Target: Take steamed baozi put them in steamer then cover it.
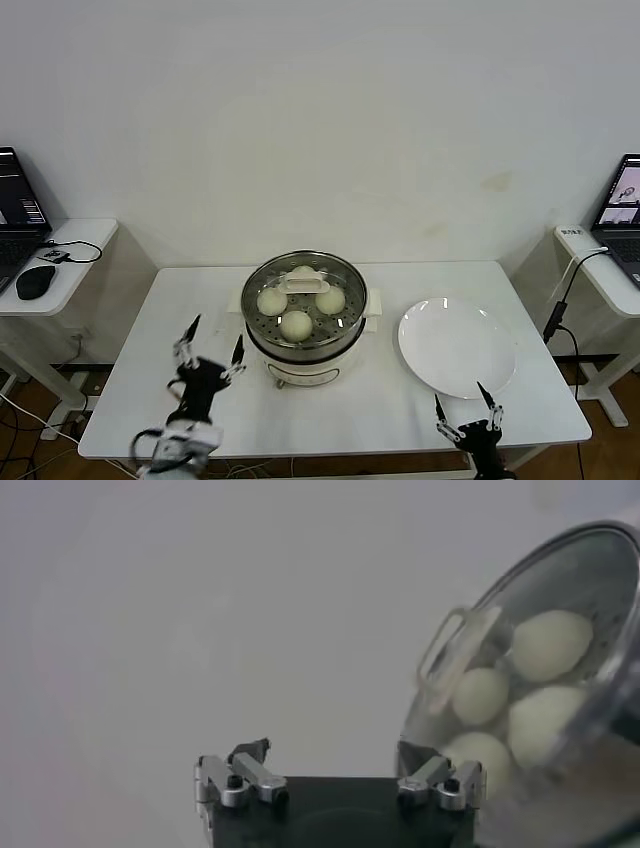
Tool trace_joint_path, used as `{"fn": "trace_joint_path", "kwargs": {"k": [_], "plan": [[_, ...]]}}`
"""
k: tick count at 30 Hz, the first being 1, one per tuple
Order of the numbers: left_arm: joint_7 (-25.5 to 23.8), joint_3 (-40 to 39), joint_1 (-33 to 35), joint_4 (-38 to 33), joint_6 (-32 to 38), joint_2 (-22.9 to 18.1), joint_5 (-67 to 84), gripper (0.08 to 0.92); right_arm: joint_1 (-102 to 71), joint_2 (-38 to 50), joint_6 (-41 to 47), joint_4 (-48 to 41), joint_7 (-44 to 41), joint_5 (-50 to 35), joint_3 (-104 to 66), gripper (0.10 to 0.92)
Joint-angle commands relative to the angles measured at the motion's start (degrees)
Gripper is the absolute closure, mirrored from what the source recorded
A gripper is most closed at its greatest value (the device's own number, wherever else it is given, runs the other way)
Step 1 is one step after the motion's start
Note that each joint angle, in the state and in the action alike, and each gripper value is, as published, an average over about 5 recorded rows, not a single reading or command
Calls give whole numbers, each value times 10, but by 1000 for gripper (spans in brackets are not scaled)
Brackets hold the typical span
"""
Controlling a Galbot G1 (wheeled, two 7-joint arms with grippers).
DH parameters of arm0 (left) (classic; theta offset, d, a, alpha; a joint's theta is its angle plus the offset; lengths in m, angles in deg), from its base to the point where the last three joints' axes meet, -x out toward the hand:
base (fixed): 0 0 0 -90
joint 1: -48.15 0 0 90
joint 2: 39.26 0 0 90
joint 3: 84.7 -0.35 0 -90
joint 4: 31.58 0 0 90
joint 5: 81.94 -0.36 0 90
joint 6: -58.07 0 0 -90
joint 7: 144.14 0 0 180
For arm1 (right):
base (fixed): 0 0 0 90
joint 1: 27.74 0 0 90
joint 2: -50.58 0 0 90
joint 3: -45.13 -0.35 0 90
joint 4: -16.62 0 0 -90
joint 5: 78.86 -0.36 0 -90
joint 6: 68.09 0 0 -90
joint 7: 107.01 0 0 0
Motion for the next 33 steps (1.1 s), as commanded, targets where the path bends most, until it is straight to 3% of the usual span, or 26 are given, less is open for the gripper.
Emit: {"fn": "trace_joint_path", "kwargs": {"k": [1, 33], "plan": [[34, 138, 163, 36, 225, -19, 392, 177, -22, 39, 23, 35, -9, -54, 32, 203], [-8, 118, 193, 69, 235, -22, 368, 177, -47, 49, 70, 67, -27, -91, 55, 203]]}}
